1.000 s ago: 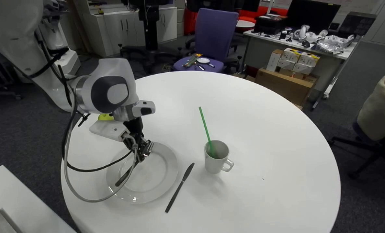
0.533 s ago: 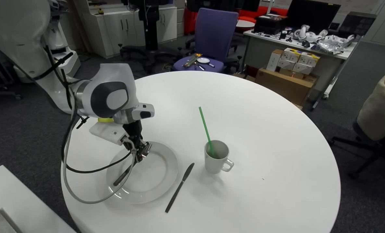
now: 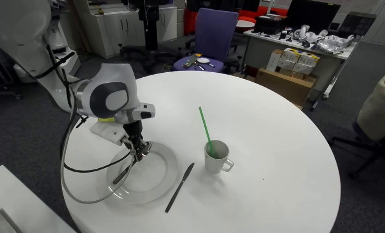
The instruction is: Place the fork on the plate
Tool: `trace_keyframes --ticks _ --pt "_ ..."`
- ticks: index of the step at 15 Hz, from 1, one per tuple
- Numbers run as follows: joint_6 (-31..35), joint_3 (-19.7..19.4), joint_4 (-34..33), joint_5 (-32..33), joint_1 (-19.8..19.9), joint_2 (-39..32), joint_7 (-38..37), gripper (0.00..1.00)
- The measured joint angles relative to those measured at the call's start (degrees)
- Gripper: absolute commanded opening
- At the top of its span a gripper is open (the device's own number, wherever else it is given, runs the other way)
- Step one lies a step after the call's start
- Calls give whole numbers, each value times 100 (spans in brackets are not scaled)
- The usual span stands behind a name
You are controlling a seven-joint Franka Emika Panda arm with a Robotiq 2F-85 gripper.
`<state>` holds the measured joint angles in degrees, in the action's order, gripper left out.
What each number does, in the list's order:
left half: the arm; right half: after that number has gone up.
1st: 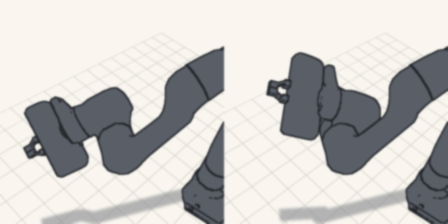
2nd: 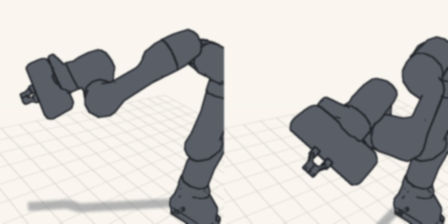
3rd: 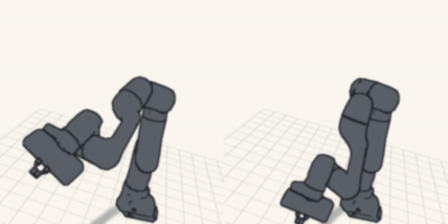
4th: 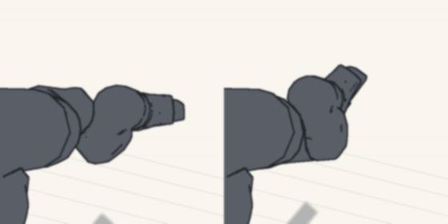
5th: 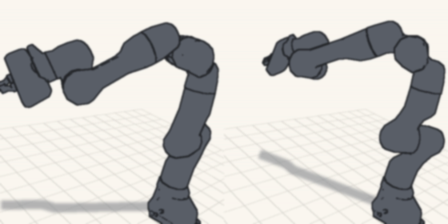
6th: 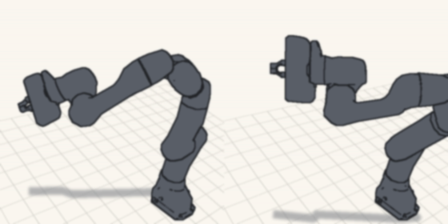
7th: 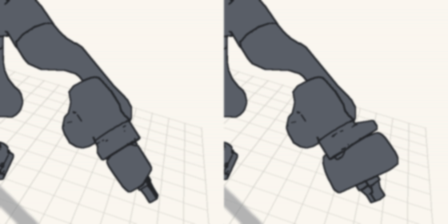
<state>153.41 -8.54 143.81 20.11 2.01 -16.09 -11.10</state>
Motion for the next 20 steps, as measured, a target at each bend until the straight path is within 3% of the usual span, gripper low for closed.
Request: trace_keyframes --ticks 20 --pt "0 -114 -402 -94 31 -477 41 3"
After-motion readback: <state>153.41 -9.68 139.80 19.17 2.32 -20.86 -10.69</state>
